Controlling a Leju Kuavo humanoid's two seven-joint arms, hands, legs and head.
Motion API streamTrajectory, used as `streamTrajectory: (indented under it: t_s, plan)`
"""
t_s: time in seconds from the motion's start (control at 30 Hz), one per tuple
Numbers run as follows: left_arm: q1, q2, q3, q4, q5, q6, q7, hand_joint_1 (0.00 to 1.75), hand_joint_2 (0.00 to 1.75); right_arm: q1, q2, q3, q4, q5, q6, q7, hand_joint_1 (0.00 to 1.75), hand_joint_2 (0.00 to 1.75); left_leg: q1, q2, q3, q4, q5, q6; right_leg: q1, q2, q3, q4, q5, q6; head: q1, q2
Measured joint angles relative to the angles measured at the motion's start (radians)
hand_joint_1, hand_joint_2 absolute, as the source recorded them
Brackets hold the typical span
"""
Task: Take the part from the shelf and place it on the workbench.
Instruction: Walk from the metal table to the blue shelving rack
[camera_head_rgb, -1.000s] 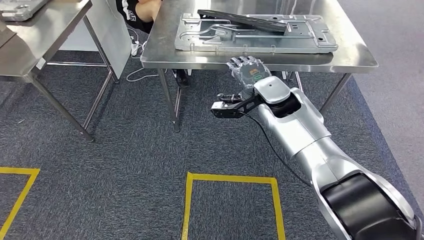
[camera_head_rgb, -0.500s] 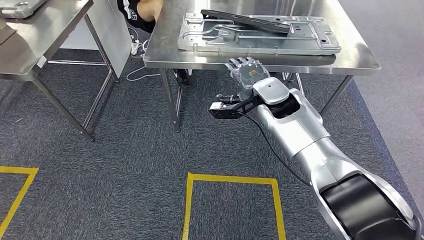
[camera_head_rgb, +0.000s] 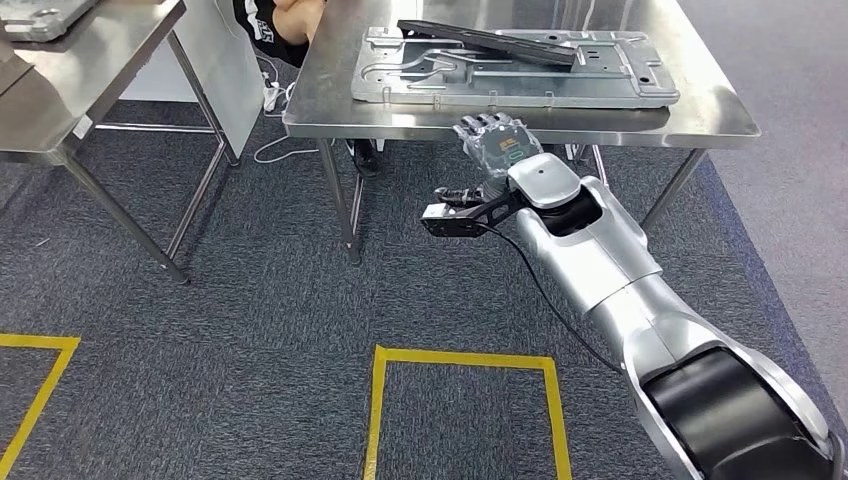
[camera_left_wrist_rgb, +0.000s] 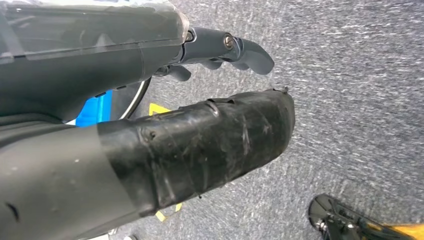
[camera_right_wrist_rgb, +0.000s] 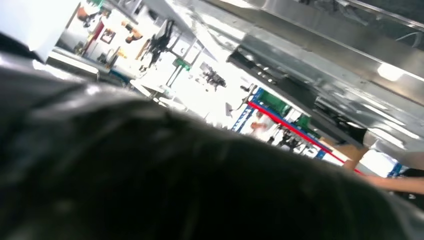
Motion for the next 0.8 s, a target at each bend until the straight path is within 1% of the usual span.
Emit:
streamTrajectory:
  t_s: [0.03, 0.07, 0.1, 0.13, 0.17, 0.2, 0.23, 0.27, 0.3, 0.33, 0.37, 0.4, 0.43, 0.5, 0.53, 0.57, 0.6, 0.67, 0.7, 0.73, 0.77, 0.8]
  plan:
    - [0.000, 0.000, 0.000, 0.000, 0.000, 0.000, 0.000, 0.00, 0.00, -0.001, 0.000, 0.000, 0.000, 0.000, 0.000, 0.000, 0.00, 0.00, 0.000, 0.000, -0.011, 0.027, -0.020, -0.004, -0.004, 0.000, 0.003, -0.007, 0.003, -0.005, 0.000, 0.000]
    - [0.000, 0.001, 0.000, 0.000, 0.000, 0.000, 0.000, 0.00, 0.00, -0.002, 0.001, 0.000, -0.001, 0.000, 0.000, 0.000, 0.00, 0.00, 0.001, 0.000, -0.032, 0.074, -0.049, -0.007, -0.006, -0.001, 0.005, -0.011, 0.005, -0.009, 0.000, 0.000]
    - [0.000, 0.001, 0.000, 0.000, 0.000, 0.000, 0.000, 0.00, 0.00, -0.002, 0.001, 0.000, -0.001, 0.000, 0.000, 0.000, 0.00, 0.00, 0.001, 0.000, -0.063, 0.142, -0.083, -0.010, -0.005, 0.000, 0.005, -0.012, 0.006, -0.012, 0.000, 0.000]
    - [0.000, 0.000, 0.000, 0.000, 0.000, 0.000, 0.000, 0.00, 0.00, 0.000, 0.001, 0.000, -0.001, 0.000, 0.000, 0.000, 0.00, 0.00, 0.002, 0.000, -0.096, 0.211, -0.111, -0.013, -0.004, -0.001, 0.005, -0.012, 0.006, -0.013, 0.000, 0.000]
    - [0.000, 0.000, 0.000, 0.000, 0.000, 0.000, 0.000, 0.00, 0.00, 0.002, 0.001, 0.000, 0.000, 0.000, 0.000, 0.000, 0.00, 0.00, 0.003, 0.000, -0.121, 0.262, -0.124, -0.016, -0.003, 0.000, 0.005, -0.011, 0.005, -0.014, 0.000, 0.000]
    - [0.000, 0.000, 0.000, 0.000, 0.000, 0.000, 0.000, 0.00, 0.00, 0.004, 0.001, 0.000, 0.000, 0.000, 0.000, 0.000, 0.00, 0.00, 0.003, 0.000, -0.132, 0.280, -0.116, -0.017, -0.002, 0.000, 0.005, -0.009, 0.004, -0.014, 0.000, 0.000]
    - [0.001, 0.000, 0.000, 0.000, 0.000, 0.000, 0.000, 0.00, 0.00, 0.004, 0.001, 0.000, 0.000, 0.000, 0.000, 0.000, 0.00, 0.00, 0.003, 0.000, -0.121, 0.254, -0.088, -0.017, -0.002, 0.000, 0.005, -0.006, 0.002, -0.013, 0.000, 0.000]
    - [0.001, 0.001, 0.000, 0.000, 0.000, 0.000, 0.000, 0.00, 0.00, 0.004, 0.001, 0.000, 0.000, 0.000, 0.000, 0.000, 0.00, 0.00, 0.004, 0.000, -0.094, 0.195, -0.048, -0.017, -0.002, 0.000, 0.005, -0.003, -0.001, -0.012, 0.000, 0.000]
    - [0.001, 0.002, 0.000, 0.000, 0.000, 0.000, 0.000, 0.00, 0.00, 0.004, 0.001, 0.000, 0.000, 0.000, 0.000, 0.000, 0.00, 0.00, 0.004, 0.001, -0.060, 0.122, -0.016, -0.015, -0.002, 0.001, 0.005, 0.001, -0.004, -0.009, 0.000, 0.000]
    - [0.002, 0.002, 0.000, 0.000, 0.000, 0.000, 0.000, 0.00, 0.00, 0.002, 0.001, 0.000, 0.000, 0.000, 0.000, 0.000, 0.00, 0.00, 0.002, 0.000, -0.029, 0.062, 0.006, -0.012, -0.002, 0.001, 0.004, 0.005, -0.007, -0.006, 0.000, 0.000]
    - [0.001, 0.003, 0.000, 0.000, 0.000, 0.000, 0.000, 0.00, 0.00, 0.001, 0.001, 0.000, 0.000, 0.000, 0.000, 0.000, 0.00, 0.00, 0.000, -0.001, -0.010, 0.022, 0.015, -0.008, 0.000, 0.001, 0.002, 0.008, -0.009, -0.002, 0.000, 0.000]
    - [0.001, 0.003, 0.000, 0.000, 0.000, 0.000, 0.000, 0.00, 0.00, 0.001, 0.001, 0.000, 0.000, 0.000, 0.000, 0.000, 0.00, 0.00, -0.002, -0.002, -0.002, 0.006, 0.013, -0.004, 0.001, 0.002, 0.001, 0.009, -0.009, 0.002, 0.000, 0.000]
    - [0.001, 0.003, 0.000, 0.000, 0.000, 0.000, 0.000, 0.00, 0.00, 0.001, 0.001, 0.000, 0.000, 0.000, 0.000, 0.000, 0.00, 0.00, -0.004, -0.003, -0.001, 0.003, 0.012, -0.001, 0.002, 0.002, 0.000, 0.010, -0.009, 0.006, 0.000, 0.000]
    - [0.000, 0.003, 0.000, 0.000, 0.000, 0.000, 0.000, 0.00, 0.00, 0.001, 0.001, 0.000, -0.001, 0.000, 0.000, 0.000, 0.00, 0.00, -0.002, -0.002, -0.001, -0.003, 0.010, 0.006, 0.002, 0.001, -0.001, 0.011, -0.009, 0.012, 0.000, 0.000]
    - [0.000, 0.003, 0.000, 0.000, 0.000, 0.000, 0.000, 0.00, 0.00, 0.000, 0.001, 0.000, -0.001, 0.000, 0.000, 0.000, 0.00, 0.00, 0.000, -0.002, 0.001, -0.007, 0.013, 0.010, 0.002, 0.002, -0.003, 0.016, -0.015, 0.016, 0.000, 0.000]
    - [0.000, 0.002, 0.000, 0.000, 0.000, 0.000, 0.000, 0.00, 0.00, -0.001, 0.001, 0.000, -0.001, 0.000, 0.000, 0.000, 0.00, 0.00, 0.002, -0.001, 0.002, -0.011, 0.015, 0.016, 0.002, 0.002, -0.011, 0.037, -0.030, 0.020, 0.000, 0.000]
    - [0.000, 0.002, 0.000, 0.000, 0.000, 0.000, 0.000, 0.00, 0.00, -0.001, 0.001, 0.000, -0.001, 0.000, 0.000, 0.000, 0.00, 0.00, 0.004, 0.000, 0.004, -0.014, 0.017, 0.021, 0.001, 0.001, -0.029, 0.077, -0.055, 0.024, 0.000, 0.000]
    - [0.001, 0.003, 0.000, 0.000, 0.000, 0.000, 0.000, 0.00, 0.00, 0.000, 0.000, 0.000, 0.000, 0.000, 0.000, 0.000, 0.00, 0.00, 0.004, 0.002, 0.003, -0.013, 0.017, 0.028, -0.002, 0.001, -0.089, 0.207, -0.119, 0.030, 0.000, 0.000]
    - [0.001, 0.003, 0.000, 0.000, 0.000, 0.000, 0.000, 0.00, 0.00, 0.003, 0.000, 0.000, 0.000, 0.000, 0.000, 0.000, 0.00, 0.00, 0.003, 0.002, 0.003, -0.012, 0.016, 0.029, -0.003, 0.001, -0.118, 0.265, -0.136, 0.032, 0.000, 0.000]
    - [0.001, 0.004, 0.000, 0.000, 0.000, 0.000, 0.000, 0.00, 0.00, 0.005, 0.000, 0.000, 0.001, 0.000, 0.001, 0.000, 0.00, 0.00, 0.003, 0.002, 0.003, -0.011, 0.015, 0.030, -0.004, 0.001, -0.134, 0.295, -0.136, 0.033, 0.000, 0.000]
    - [0.001, 0.004, 0.000, 0.000, 0.000, 0.000, 0.000, 0.00, 0.00, 0.007, -0.001, 0.000, 0.001, 0.000, 0.001, 0.000, 0.00, 0.00, 0.003, 0.001, 0.003, -0.009, 0.014, 0.030, -0.005, 0.001, -0.131, 0.286, -0.115, 0.032, 0.000, 0.000]
    - [0.001, 0.004, 0.000, 0.000, 0.000, 0.000, 0.000, 0.00, 0.00, 0.006, -0.001, 0.000, 0.001, 0.000, 0.001, 0.000, 0.00, 0.00, 0.003, 0.000, 0.004, -0.008, 0.012, 0.029, -0.005, 0.001, -0.109, 0.235, -0.078, 0.029, 0.000, 0.000]
